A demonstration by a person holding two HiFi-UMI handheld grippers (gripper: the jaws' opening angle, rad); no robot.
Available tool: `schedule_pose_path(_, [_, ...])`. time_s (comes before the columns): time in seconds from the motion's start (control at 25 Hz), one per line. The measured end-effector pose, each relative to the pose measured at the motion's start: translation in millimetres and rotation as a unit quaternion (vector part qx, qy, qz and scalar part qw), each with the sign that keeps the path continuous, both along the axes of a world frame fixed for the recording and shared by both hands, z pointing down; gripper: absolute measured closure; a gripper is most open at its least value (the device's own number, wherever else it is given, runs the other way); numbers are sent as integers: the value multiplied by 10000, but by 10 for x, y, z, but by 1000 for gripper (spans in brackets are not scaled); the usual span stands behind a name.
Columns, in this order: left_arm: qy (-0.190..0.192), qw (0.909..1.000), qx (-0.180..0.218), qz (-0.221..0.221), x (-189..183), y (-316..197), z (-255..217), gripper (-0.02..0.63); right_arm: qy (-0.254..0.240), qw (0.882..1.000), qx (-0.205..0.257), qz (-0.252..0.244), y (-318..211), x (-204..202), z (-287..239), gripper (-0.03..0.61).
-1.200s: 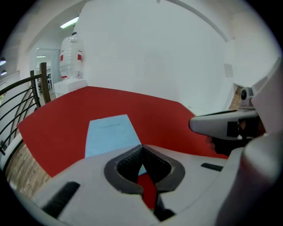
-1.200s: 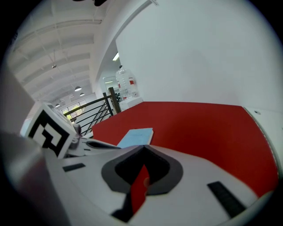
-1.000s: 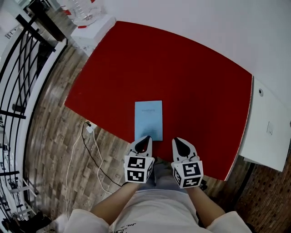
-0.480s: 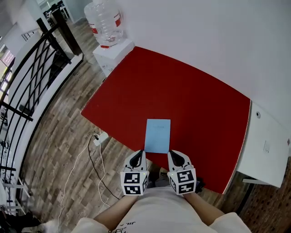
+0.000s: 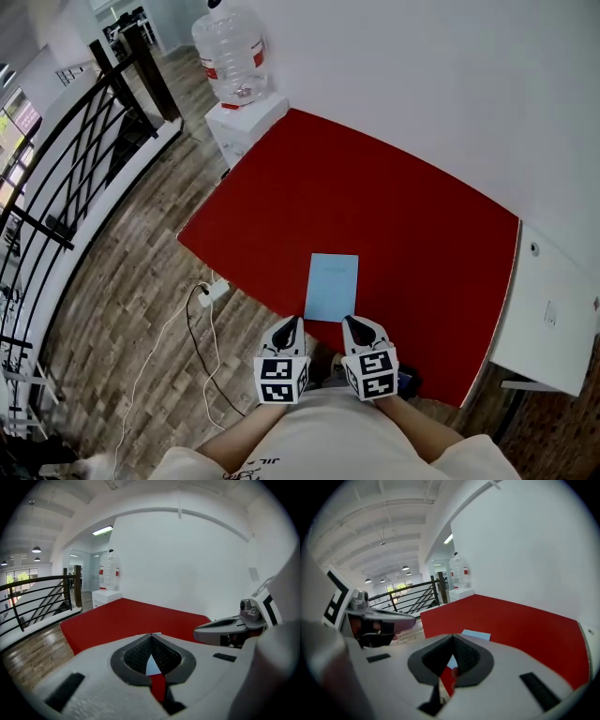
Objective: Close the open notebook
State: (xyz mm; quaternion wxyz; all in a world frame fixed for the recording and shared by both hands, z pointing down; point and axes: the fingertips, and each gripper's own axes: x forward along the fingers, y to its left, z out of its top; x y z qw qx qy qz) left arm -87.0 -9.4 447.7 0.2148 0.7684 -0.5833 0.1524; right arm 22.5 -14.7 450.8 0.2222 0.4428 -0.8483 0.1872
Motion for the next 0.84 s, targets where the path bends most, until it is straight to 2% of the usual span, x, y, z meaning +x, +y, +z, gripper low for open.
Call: schedule_pose_path(0.84, [55, 9999, -93, 29, -55, 107, 35, 609, -12, 9999, -23, -120, 111, -134, 13, 574])
